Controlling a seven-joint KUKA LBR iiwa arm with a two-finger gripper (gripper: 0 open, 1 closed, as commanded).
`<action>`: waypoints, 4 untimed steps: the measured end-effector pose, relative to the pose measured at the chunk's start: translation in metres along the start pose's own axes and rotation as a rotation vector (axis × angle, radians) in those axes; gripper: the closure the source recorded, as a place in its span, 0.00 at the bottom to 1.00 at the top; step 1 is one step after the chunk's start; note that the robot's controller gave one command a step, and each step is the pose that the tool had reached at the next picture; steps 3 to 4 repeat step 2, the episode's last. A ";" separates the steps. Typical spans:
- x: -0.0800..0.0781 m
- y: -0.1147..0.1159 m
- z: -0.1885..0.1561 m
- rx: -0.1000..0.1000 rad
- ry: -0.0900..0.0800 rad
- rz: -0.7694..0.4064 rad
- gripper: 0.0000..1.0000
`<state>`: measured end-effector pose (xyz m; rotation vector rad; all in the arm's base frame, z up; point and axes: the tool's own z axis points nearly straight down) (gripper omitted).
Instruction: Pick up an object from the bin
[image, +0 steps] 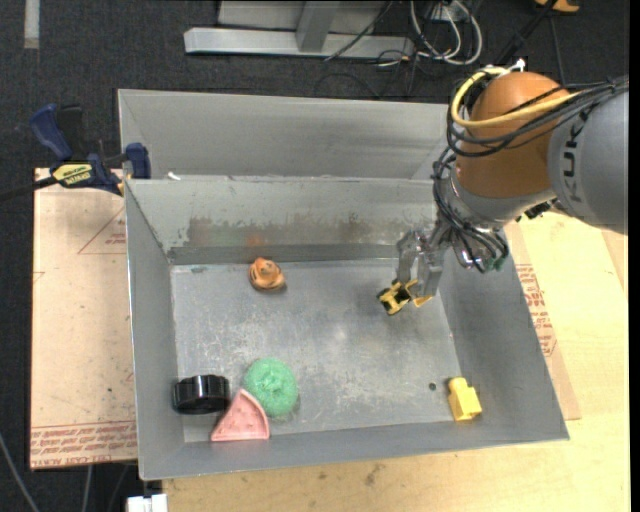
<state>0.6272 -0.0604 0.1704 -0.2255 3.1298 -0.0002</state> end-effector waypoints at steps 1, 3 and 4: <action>0.035 0.011 -0.040 -0.002 0.009 -0.001 1.00; 0.046 0.006 -0.064 0.000 0.002 -0.010 1.00; 0.046 0.006 -0.064 0.000 0.002 -0.010 1.00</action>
Offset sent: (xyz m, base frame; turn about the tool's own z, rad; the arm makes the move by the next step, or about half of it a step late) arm 0.0091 -0.0136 0.0751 -0.0391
